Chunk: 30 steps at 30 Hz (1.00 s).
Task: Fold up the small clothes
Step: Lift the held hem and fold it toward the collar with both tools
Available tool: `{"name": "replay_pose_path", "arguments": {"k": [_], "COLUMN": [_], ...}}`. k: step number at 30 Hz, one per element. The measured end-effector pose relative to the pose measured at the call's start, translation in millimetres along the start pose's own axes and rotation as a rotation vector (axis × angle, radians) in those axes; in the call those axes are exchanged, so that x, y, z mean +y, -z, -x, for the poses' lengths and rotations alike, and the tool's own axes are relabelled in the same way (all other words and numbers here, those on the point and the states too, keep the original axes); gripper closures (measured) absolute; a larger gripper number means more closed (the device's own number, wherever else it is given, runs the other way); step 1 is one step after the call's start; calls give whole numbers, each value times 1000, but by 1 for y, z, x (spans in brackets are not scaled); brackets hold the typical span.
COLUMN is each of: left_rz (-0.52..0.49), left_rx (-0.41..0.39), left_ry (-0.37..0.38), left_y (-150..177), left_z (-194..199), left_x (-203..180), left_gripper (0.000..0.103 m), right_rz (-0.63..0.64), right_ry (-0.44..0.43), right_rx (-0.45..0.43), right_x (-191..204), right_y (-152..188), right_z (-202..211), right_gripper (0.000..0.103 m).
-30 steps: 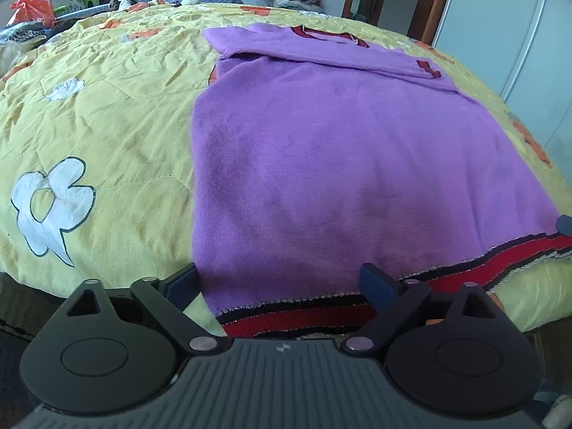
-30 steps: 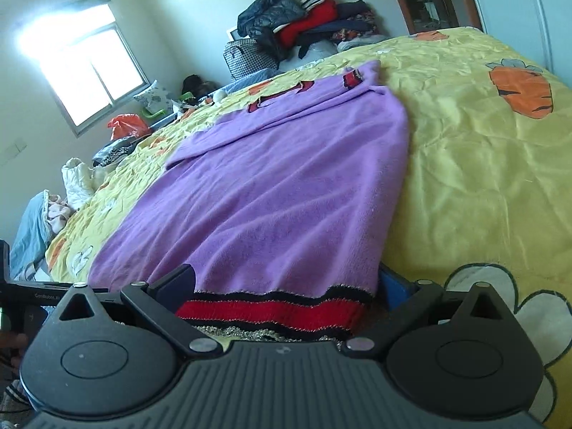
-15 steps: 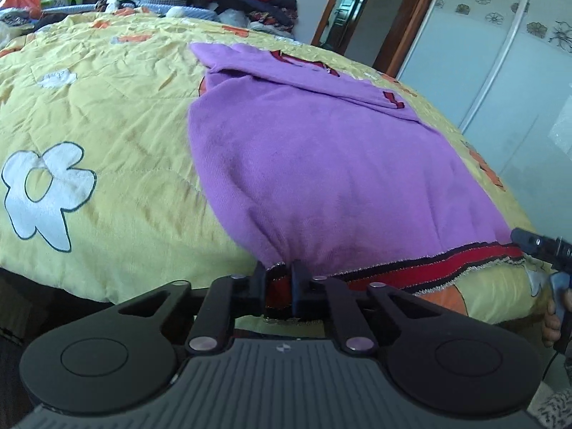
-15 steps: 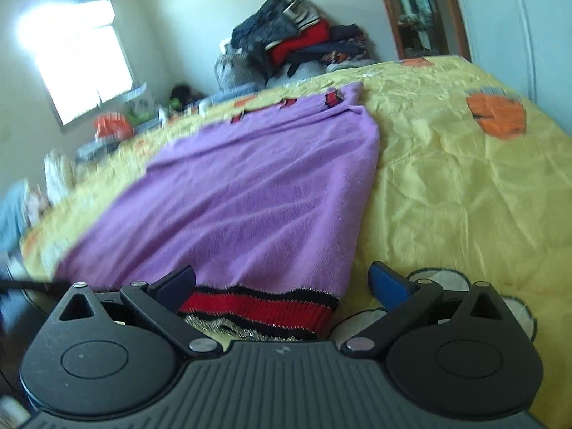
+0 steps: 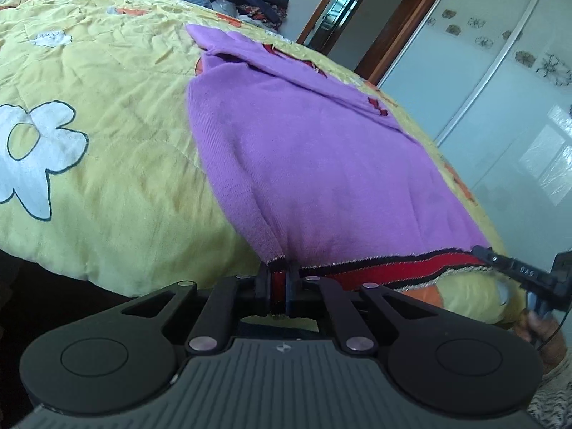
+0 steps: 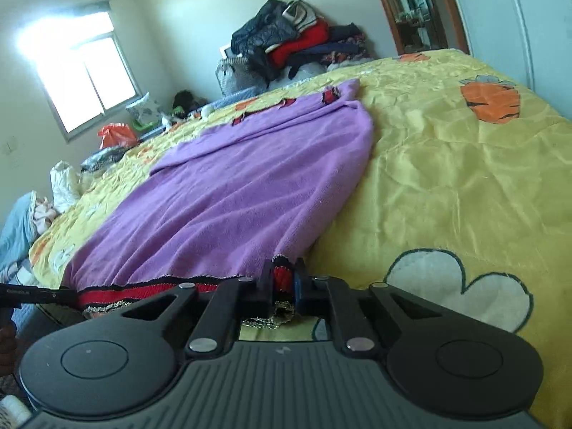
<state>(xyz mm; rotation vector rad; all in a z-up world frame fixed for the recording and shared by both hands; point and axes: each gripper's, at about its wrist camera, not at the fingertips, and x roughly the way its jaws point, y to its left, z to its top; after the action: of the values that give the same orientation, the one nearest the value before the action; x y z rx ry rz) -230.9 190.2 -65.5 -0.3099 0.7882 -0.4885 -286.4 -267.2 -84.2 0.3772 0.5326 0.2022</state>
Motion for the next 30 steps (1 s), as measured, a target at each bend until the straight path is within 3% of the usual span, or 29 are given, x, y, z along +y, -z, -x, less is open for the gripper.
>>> {"name": "replay_pose_path", "arguments": {"k": [4, 9, 15, 22, 30], "left_rz": [53, 107, 167, 222, 376], "left_rx": [-56, -120, -204, -236, -240], "left_ry": [107, 133, 141, 132, 138], "left_y": [-9, -36, -73, -121, -185], "left_z": [13, 17, 13, -10, -57], "left_x": [8, 12, 23, 44, 84], "left_gripper": [97, 98, 99, 99, 99], "right_rz": [-79, -150, -184, -227, -303], "right_ry": [-60, -135, -203, -211, -152], "right_rx": [-84, -124, -114, -66, -9], "right_x": [-7, -13, -17, -32, -63], "right_y": [-1, -25, -71, -118, -170], "right_z": [13, 16, -8, -56, -129], "right_gripper": [95, 95, 95, 95, 94]}}
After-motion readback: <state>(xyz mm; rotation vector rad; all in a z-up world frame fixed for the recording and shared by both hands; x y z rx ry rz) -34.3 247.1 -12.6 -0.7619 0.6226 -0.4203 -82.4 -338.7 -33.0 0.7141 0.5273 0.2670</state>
